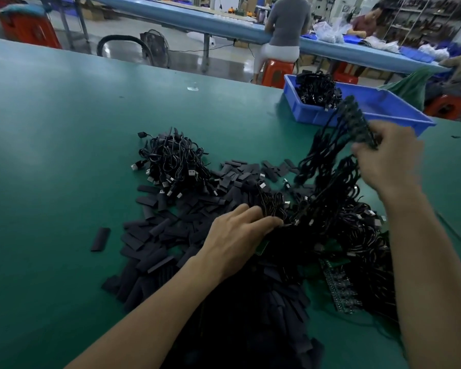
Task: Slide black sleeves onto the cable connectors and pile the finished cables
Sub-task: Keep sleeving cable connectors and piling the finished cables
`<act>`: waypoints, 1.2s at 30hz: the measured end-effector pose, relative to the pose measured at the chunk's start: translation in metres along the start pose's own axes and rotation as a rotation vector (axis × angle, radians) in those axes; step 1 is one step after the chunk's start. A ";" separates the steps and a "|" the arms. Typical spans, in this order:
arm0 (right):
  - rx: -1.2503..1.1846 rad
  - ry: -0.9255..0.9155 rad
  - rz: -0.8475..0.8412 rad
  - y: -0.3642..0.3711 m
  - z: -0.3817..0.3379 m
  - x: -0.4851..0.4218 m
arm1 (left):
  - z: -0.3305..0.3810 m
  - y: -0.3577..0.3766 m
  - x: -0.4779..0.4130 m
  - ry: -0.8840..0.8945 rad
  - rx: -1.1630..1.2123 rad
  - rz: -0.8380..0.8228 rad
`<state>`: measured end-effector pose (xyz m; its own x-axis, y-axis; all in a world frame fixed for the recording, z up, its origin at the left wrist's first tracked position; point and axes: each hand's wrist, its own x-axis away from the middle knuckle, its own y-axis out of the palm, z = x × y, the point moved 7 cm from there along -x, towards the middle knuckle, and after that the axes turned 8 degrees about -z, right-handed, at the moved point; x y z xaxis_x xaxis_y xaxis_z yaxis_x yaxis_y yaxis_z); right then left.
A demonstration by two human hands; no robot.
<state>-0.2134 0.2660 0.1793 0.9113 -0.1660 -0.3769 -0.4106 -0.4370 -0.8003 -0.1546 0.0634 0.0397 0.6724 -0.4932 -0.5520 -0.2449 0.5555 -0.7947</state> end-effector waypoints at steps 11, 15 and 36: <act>-0.016 -0.256 -0.220 0.044 -0.052 0.003 | 0.049 0.030 -0.019 0.189 0.104 -0.178; 0.022 -0.213 -0.334 0.061 -0.051 0.007 | 0.074 0.045 -0.032 0.228 0.059 -0.316; 0.033 -0.227 -0.623 0.100 -0.033 0.029 | -0.049 -0.046 -0.035 -0.450 0.506 0.388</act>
<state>-0.2270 0.1887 0.1037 0.9505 0.3014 0.0750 0.1871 -0.3630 -0.9128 -0.2011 0.0224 0.0833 0.8491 0.0574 -0.5252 -0.2444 0.9239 -0.2942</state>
